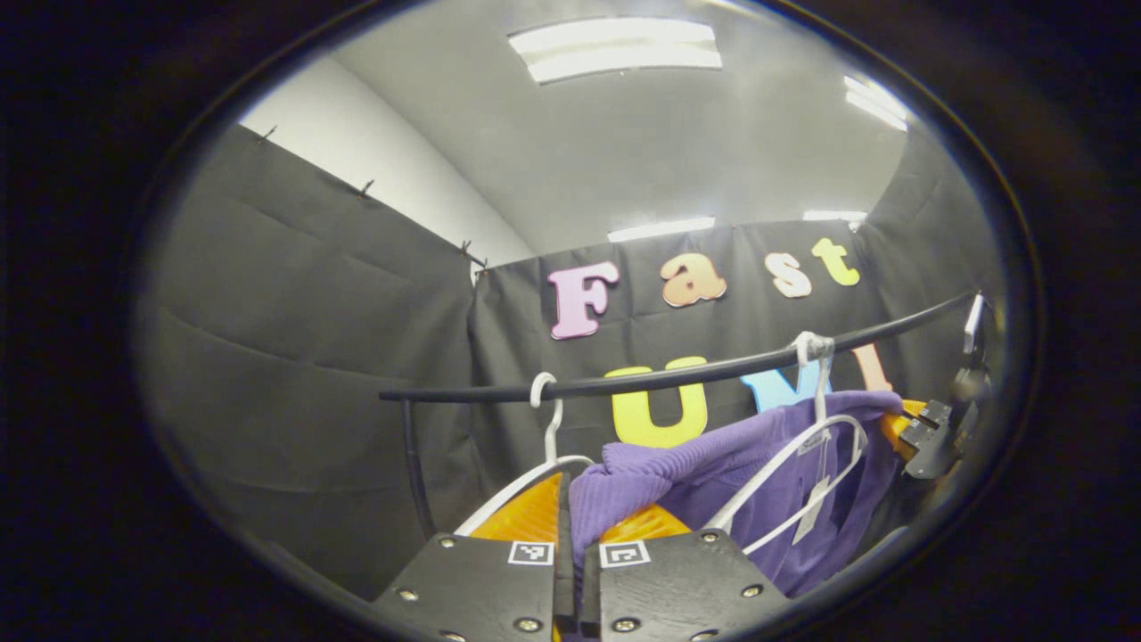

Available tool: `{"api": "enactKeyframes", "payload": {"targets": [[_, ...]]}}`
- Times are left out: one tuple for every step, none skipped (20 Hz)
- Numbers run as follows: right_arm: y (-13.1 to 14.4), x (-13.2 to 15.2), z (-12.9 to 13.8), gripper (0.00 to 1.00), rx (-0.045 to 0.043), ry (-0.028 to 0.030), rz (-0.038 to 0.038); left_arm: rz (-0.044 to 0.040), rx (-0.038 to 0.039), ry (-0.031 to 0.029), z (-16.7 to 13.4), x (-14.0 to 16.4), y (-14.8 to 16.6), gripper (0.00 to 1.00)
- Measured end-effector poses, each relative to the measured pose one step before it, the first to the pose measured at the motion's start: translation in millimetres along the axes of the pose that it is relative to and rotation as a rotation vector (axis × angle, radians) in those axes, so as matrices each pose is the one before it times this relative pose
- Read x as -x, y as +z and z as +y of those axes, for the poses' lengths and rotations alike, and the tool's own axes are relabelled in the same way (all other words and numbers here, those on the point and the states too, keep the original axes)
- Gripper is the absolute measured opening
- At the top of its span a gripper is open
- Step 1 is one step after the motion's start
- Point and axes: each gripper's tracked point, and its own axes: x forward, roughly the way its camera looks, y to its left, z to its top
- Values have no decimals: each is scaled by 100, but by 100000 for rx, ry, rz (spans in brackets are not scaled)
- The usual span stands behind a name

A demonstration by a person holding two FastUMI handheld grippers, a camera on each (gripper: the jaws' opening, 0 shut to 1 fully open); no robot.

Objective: Grasp the clothes on the hanger with both hands and then place them into the laundry hamper below.

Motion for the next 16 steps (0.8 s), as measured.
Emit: {"api": "enactKeyframes", "payload": {"targets": [[-198, -318, -38, 6, 451, -1073, 220, 701, 1382, -1528, 82, -944, -602, 4], [-83, -220, -126, 5, 64, -1381, 385, 919, 2054, -1767, -95, -817, -650, 4], [-176, -329, -29, 6, -322, -788, 718, 975, 2150, -1630, 103, -776, -715, 4], [-522, -320, -113, 6, -283, -817, 1244, 1866, 1791, -1988, -94, -625, -904, 4], [-705, -512, 40, 6, -423, -302, 1967, 2461, 1416, -1433, -196, -778, -1132, 4], [-873, -548, -254, 5, -842, -519, 2309, 2312, 956, -1479, -383, -649, -962, 4], [-814, -361, -22, 6, -1793, -12, 3012, 1782, 176, -1105, -339, -293, -894, 9], [-662, -34, -9, 5, -2091, -168, 1832, 1018, 105, -850, -253, 31, -437, 4], [-390, 118, -110, 6, -1178, -448, 848, 570, 45, -952, -183, 184, -502, 4], [-350, 429, 78, 6, -412, -93, 670, 592, 37, -631, -114, 118, -519, 4], [-419, 308, 188, 5, -651, 419, 1270, 1092, 148, -151, 121, 70, -589, 4], [-691, -210, 170, 5, -1103, 921, 1672, 1648, 640, -167, 142, 104, -706, 4], [-531, -98, 161, 5, -1185, 944, 1289, 997, 851, -233, -44, 233, -423, 4], [-444, 118, 32, 6, -547, 188, 764, 81, 1027, -769, -19, 230, -226, 4], [-419, 18, 200, 5, -298, 635, 1158, -29, 509, -457, -100, 552, -292, 4], [-608, -205, 332, 5, -1124, 1255, 2079, 264, -81, -78, 45, 513, -264, 4]]}}
